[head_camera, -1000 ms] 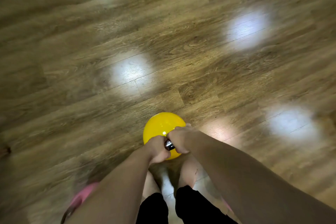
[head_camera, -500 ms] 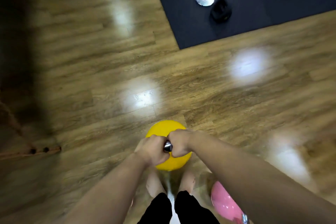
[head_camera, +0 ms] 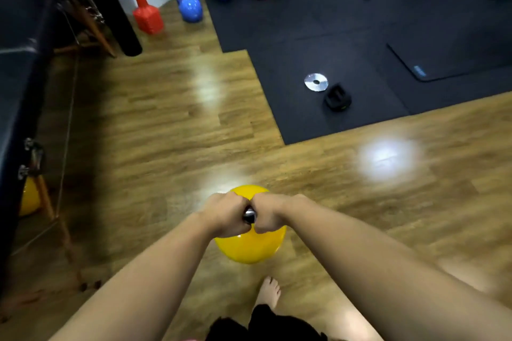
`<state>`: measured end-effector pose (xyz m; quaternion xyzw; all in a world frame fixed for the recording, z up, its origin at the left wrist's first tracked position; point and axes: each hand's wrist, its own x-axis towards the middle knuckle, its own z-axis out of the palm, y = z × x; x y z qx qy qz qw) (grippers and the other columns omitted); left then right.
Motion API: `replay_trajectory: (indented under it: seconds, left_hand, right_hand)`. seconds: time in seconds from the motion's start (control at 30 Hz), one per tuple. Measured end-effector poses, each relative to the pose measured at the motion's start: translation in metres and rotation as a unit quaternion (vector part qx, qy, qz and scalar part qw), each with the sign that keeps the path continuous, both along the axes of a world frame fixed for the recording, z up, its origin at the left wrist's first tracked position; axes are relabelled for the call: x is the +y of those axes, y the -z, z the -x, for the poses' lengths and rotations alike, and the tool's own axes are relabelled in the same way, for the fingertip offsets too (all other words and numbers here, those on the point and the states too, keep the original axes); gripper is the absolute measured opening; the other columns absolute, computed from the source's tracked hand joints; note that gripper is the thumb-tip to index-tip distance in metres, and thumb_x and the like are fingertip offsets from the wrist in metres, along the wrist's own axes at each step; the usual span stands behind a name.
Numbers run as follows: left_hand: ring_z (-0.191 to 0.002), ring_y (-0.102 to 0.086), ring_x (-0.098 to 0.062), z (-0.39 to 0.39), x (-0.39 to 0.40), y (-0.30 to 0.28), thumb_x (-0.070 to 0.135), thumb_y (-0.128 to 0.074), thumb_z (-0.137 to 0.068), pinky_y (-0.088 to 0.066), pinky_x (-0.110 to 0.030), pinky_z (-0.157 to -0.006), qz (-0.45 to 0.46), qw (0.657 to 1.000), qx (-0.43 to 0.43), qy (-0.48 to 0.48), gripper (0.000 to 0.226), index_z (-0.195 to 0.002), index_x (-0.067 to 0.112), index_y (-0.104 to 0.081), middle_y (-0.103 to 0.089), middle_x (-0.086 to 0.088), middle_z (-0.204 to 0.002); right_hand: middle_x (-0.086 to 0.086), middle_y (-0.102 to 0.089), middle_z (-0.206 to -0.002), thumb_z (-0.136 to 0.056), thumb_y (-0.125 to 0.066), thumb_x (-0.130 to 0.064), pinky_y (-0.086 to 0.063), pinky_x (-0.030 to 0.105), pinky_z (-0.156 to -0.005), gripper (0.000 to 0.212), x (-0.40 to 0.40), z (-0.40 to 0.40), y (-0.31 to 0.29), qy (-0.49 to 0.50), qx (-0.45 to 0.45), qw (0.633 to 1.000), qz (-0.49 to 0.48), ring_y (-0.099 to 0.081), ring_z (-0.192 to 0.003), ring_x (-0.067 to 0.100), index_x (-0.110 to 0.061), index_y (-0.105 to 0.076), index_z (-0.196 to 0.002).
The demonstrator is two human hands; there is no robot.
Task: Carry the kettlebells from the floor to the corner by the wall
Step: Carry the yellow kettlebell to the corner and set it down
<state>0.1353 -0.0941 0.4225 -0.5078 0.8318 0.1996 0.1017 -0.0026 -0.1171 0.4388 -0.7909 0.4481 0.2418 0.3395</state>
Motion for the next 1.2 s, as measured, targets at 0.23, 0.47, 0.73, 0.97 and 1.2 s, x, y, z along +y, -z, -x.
replay_trajectory:
  seconds: [0.23, 0.47, 0.73, 0.97, 1.2]
  left_hand:
    - [-0.080, -0.061, -0.029, -0.047, -0.095, 0.004, 0.039, -0.055, -0.069, -0.036, -0.028, -0.056, -0.019, 0.997, 0.038, -0.066, 0.020, -0.080, 0.024, -0.059, -0.068, -0.004, -0.085]
    - [-0.079, -0.061, -0.029, -0.114, -0.205, 0.032, 0.040, -0.051, -0.063, -0.034, -0.028, -0.056, -0.050, 0.994, 0.061, -0.075, 0.016, -0.068, 0.025, -0.049, -0.068, -0.005, -0.083]
    - [-0.077, -0.061, -0.026, -0.190, -0.351, 0.034, 0.041, -0.053, -0.064, -0.032, -0.026, -0.056, -0.046, 0.995, 0.042, -0.072, 0.018, -0.065, 0.024, -0.048, -0.068, -0.003, -0.080]
    - [-0.083, -0.060, -0.027, -0.260, -0.487, 0.040, 0.043, -0.052, -0.064, -0.037, -0.027, -0.060, -0.077, 0.986, 0.049, -0.136, 0.018, -0.070, 0.026, -0.051, -0.067, -0.002, -0.083]
    - [-0.076, -0.059, -0.024, -0.338, -0.634, 0.041, 0.041, -0.054, -0.062, -0.033, -0.024, -0.057, -0.090, 0.979, 0.070, -0.167, 0.018, -0.057, 0.029, -0.043, -0.058, 0.002, -0.068]
  right_hand:
    - [0.003, -0.055, -0.065, -0.072, -0.067, -0.011, -0.038, 0.026, -0.050, 0.015, -0.114, -0.054, 0.004, -0.051, 0.042, 0.998, -0.018, -0.052, -0.056, 0.021, -0.016, -0.053, -0.066]
    - [0.004, -0.058, -0.070, -0.073, -0.064, -0.015, -0.044, 0.029, -0.059, 0.010, -0.227, -0.118, 0.033, -0.061, 0.056, 0.996, -0.033, -0.056, -0.069, 0.025, -0.015, -0.054, -0.069]
    - [0.008, -0.062, -0.081, -0.074, -0.066, -0.014, -0.044, 0.029, -0.060, 0.009, -0.369, -0.192, 0.049, -0.063, 0.009, 0.997, -0.038, -0.058, -0.073, 0.025, -0.013, -0.064, -0.083]
    - [0.003, -0.056, -0.069, -0.074, -0.065, -0.016, -0.041, 0.028, -0.058, 0.007, -0.518, -0.267, 0.056, -0.105, 0.018, 0.994, -0.036, -0.055, -0.067, 0.025, -0.017, -0.058, -0.075]
    - [0.007, -0.060, -0.077, -0.074, -0.065, -0.016, -0.046, 0.030, -0.060, 0.009, -0.669, -0.345, 0.055, -0.108, 0.038, 0.992, -0.047, -0.056, -0.070, 0.026, -0.013, -0.062, -0.082]
